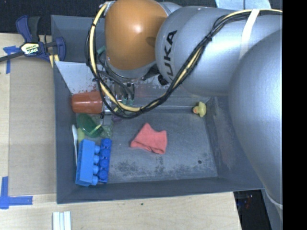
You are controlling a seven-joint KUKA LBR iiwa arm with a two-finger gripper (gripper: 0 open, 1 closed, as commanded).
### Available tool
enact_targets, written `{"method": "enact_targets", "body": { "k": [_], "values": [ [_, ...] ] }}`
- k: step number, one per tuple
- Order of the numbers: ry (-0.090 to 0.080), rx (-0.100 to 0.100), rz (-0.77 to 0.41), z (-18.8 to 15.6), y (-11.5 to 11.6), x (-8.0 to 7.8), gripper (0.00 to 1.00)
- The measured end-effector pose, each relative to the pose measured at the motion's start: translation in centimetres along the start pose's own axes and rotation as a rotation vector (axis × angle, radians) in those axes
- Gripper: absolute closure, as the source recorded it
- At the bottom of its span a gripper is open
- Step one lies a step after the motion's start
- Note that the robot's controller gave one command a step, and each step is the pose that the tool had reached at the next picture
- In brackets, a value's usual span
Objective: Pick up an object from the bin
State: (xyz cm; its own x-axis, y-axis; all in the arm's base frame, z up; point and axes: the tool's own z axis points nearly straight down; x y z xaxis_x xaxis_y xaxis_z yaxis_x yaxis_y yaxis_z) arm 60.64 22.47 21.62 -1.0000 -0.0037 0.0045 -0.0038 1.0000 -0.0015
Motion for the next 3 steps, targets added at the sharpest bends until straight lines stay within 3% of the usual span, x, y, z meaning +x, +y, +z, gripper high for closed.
{"method": "enact_targets", "body": {
  "k": [1, 2, 3],
  "values": [
    [-0.008, -0.003, 0.004, -0.6, -0.1, -0.1, 0.00],
    [-0.009, -0.002, -0.153, 5.2, -3.5, 2.6, 0.00],
    [-0.010, -0.004, -0.071, 4.7, -5.3, 2.2, 0.00]
  ]
}}
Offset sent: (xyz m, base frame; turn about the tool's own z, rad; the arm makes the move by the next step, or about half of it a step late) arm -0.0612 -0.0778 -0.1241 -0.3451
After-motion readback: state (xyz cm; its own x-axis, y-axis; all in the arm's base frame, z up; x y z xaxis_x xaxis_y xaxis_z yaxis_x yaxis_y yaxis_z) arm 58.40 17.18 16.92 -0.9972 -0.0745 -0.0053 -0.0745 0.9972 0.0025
